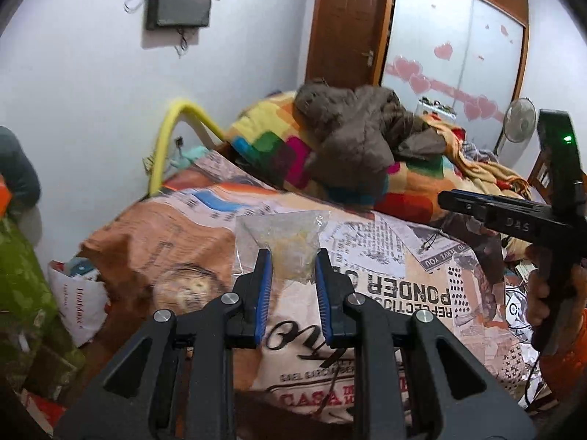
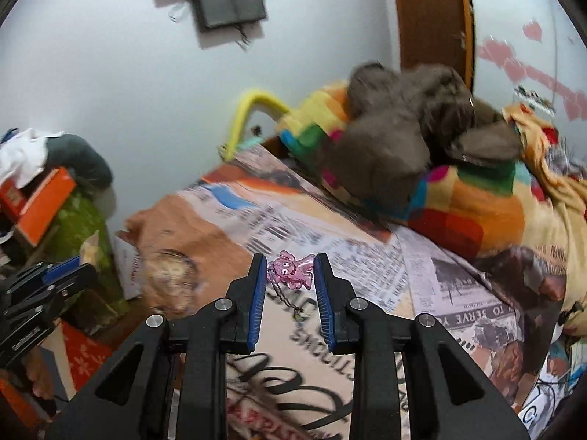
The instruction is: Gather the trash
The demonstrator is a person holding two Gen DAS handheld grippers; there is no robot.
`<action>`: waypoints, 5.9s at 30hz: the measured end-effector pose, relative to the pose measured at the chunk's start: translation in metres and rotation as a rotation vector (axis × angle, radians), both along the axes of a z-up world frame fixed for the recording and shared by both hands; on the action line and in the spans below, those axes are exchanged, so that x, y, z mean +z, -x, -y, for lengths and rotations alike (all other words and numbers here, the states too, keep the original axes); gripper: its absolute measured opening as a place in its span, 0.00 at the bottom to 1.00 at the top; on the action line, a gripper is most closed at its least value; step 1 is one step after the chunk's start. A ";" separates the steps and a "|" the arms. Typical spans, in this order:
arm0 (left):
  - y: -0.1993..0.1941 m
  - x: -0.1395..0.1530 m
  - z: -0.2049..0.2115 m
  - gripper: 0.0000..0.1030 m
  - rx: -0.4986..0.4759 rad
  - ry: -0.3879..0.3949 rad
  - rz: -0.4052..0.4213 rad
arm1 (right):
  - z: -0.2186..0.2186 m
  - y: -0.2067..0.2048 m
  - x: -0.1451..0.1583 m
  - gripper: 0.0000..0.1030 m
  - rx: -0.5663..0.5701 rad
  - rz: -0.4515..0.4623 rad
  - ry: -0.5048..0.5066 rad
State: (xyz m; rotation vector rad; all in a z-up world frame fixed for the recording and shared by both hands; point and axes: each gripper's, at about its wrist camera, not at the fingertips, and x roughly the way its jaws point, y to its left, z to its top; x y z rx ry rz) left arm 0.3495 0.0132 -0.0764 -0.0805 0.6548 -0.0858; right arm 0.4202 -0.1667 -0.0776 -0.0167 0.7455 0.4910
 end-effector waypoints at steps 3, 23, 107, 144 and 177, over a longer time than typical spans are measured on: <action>0.027 0.022 -0.015 0.22 0.023 -0.021 0.036 | -0.018 0.024 0.021 0.23 0.044 0.026 -0.019; 0.186 0.032 -0.129 0.22 0.217 -0.049 0.032 | -0.158 0.154 0.030 0.23 0.368 0.037 -0.087; 0.257 0.002 -0.104 0.29 0.237 0.127 -0.060 | -0.120 0.253 -0.001 0.44 0.227 -0.019 -0.047; 0.379 0.095 -0.023 0.94 0.181 -0.012 0.259 | -0.043 0.375 0.083 0.97 -0.193 0.340 -0.005; 0.373 0.099 -0.012 0.99 0.152 -0.029 0.270 | -0.024 0.377 0.094 0.98 -0.229 0.374 0.008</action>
